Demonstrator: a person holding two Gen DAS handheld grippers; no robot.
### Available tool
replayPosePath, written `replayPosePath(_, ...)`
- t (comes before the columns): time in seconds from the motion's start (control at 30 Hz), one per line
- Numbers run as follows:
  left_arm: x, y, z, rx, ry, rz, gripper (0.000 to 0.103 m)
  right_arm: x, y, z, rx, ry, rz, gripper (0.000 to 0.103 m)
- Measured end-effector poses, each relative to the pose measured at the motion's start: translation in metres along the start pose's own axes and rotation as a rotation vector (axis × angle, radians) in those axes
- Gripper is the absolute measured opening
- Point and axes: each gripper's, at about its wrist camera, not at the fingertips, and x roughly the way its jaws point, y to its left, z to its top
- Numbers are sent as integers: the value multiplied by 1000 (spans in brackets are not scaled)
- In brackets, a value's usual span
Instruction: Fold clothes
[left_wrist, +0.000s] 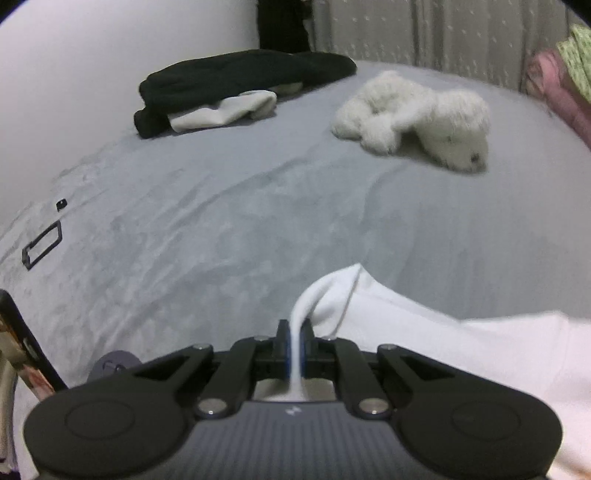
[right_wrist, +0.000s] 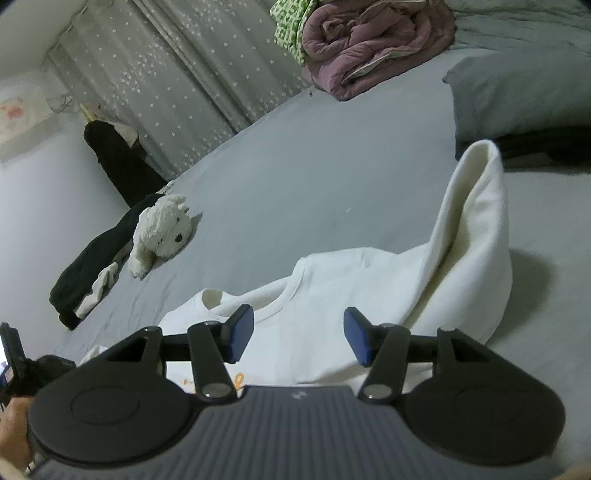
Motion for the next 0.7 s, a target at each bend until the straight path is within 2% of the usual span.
replayPosePath(0.17,-2,-7,-7,63,15,8,16,0,0,1,-4,8,2,62)
replayPosePath(0.33,-6,-9,-2,73,11,-30,27,1,-2,2,-4,8,-10,63)
replayPosePath(0.4,-9,-10,1,70,0,-53,37,2,-4,3,-1,8,-16,63)
replayPosePath(0.5,-11,-17,6,68,-15,-90,43,3,-6,4,1,8,-24,63)
replayPosePath(0.7,-11,-48,8,131,-50,-239,46,9,-8,7,-16,3,-46,64)
